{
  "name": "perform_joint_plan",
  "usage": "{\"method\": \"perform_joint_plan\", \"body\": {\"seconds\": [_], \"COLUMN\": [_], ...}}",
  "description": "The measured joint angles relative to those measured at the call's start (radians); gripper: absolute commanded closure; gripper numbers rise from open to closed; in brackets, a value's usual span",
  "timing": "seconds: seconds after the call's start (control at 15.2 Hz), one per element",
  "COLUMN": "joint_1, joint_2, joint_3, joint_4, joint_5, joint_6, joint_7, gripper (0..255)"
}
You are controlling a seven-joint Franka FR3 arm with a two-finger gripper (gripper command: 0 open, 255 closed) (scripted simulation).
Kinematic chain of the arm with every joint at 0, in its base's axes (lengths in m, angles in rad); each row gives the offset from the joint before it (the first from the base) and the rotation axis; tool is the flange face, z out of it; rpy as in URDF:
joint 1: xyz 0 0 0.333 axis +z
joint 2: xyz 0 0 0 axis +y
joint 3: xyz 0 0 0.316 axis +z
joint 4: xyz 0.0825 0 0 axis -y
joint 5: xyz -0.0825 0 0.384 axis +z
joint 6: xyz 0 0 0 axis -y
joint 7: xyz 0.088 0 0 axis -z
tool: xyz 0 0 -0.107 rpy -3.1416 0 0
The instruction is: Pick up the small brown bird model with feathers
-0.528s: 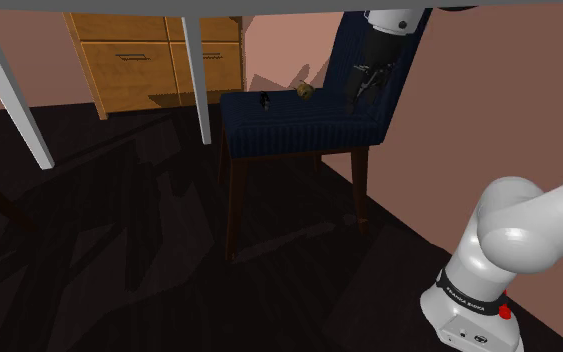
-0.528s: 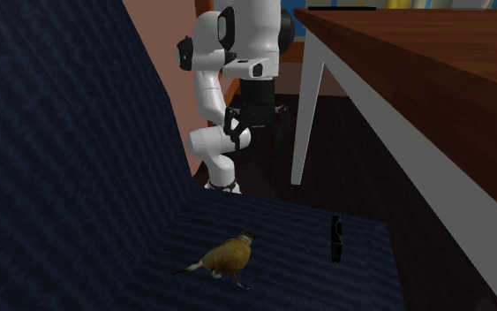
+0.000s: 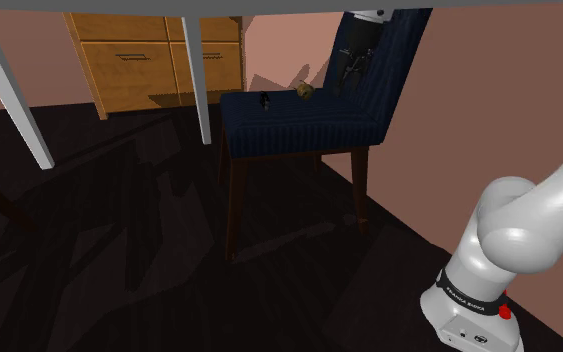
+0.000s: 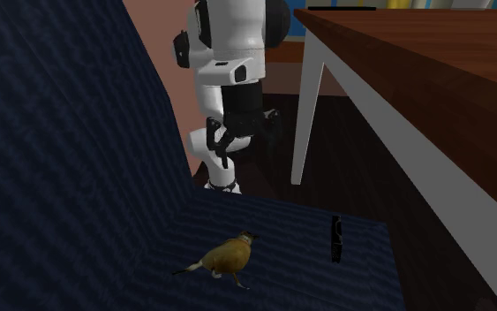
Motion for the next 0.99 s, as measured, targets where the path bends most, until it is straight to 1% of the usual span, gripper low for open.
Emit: {"method": "perform_joint_plan", "body": {"seconds": [0.26,0.46,0.59,0.73,0.92,0.99], "joint_1": [0.012,0.016,0.015,0.004,-0.031,-0.041], "joint_2": [0.16,0.295,0.405,0.498,0.683,0.722], "joint_3": [-0.076,-0.132,-0.164,-0.195,-0.229,-0.232], "joint_4": [0.148,0.295,0.415,0.525,0.756,0.809], "joint_5": [0.038,0.081,0.122,0.164,0.246,0.265], "joint_6": [-0.014,-0.053,-0.084,-0.128,-0.22,-0.245], "joint_7": [-0.119,-0.213,-0.272,-0.337,-0.422,-0.437], "gripper": [0,0,0,0,0,0]}}
